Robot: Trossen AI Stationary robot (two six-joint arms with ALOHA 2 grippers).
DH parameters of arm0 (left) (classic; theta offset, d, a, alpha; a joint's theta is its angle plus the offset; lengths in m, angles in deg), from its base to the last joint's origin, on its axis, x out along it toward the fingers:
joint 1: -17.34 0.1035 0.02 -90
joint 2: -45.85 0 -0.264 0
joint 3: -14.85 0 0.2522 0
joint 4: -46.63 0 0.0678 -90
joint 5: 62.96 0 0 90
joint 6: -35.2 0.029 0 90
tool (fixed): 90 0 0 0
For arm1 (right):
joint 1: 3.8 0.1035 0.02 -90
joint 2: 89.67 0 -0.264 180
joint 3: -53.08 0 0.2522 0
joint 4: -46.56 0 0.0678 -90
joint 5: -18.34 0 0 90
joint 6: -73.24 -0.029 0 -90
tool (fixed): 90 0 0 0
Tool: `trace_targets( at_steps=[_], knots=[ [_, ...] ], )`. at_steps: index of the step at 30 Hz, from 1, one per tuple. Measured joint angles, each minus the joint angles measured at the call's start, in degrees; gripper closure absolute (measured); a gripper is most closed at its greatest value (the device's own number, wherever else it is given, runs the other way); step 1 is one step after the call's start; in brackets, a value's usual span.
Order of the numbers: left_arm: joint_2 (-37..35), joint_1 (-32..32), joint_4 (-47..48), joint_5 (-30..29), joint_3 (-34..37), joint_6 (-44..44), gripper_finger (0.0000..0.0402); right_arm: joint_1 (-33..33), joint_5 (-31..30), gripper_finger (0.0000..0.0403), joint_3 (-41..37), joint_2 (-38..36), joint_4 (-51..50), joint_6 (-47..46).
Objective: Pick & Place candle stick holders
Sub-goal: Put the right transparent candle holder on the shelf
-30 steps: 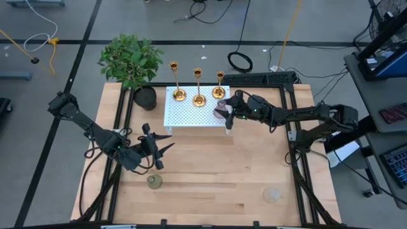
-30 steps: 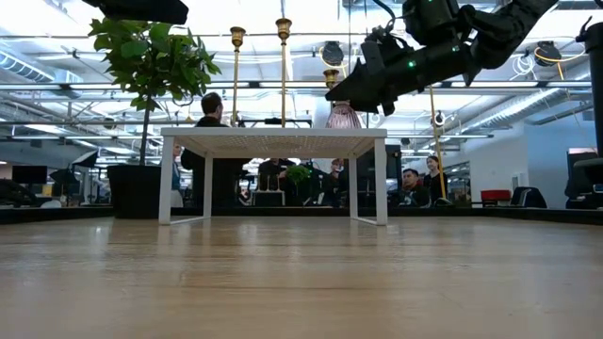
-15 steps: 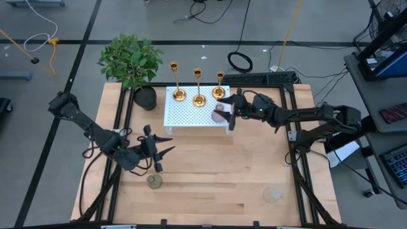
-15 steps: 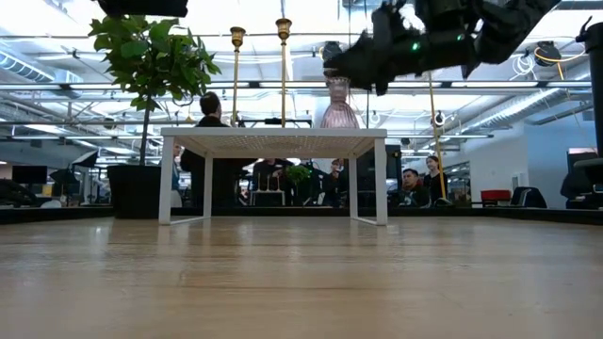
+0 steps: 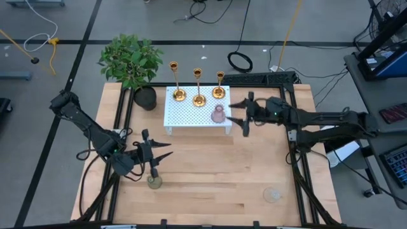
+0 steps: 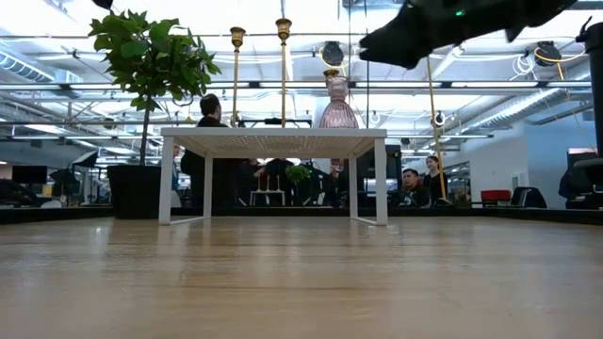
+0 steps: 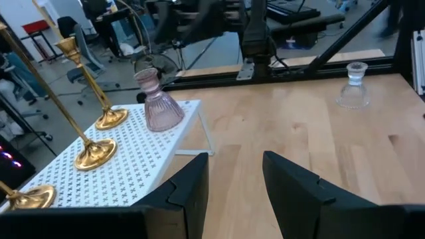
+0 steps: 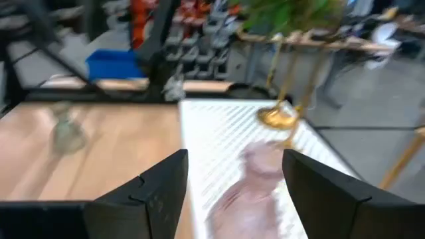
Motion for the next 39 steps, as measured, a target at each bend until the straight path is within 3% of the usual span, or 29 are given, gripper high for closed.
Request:
trace_targets(
  at_steps=[16, 20, 26, 34, 39],
  knots=[
    [0.0, -0.06, 0.04, 2.91, 0.0, -2.54, 0.0252, 18.68, 0.21, 0.0171, -0.04, -10.15, -29.07, 0.04],
    [0.0, -0.06, 0.04, 3.04, 0.0, -2.84, 0.0252, 23.27, 7.05, 0.0172, -0.04, -11.21, -33.98, -1.39],
    [0.0, -0.01, 0.04, 3.02, 0.0, -2.92, 0.0252, 29.67, 22.26, 0.0172, -3.47, -12.53, -30.68, -1.75],
    [0.0, -0.01, -0.04, 3.02, 0.0, -3.29, 0.0252, 35.78, 24.13, 0.017, -15.51, -16.21, -21.36, -7.08],
    [0.0, 0.1, -0.14, 2.97, 0.0, -3.65, 0.0252, 40.27, 25.53, 0.0175, -24.06, -18.85, -6.85, -12.28]
  ],
)
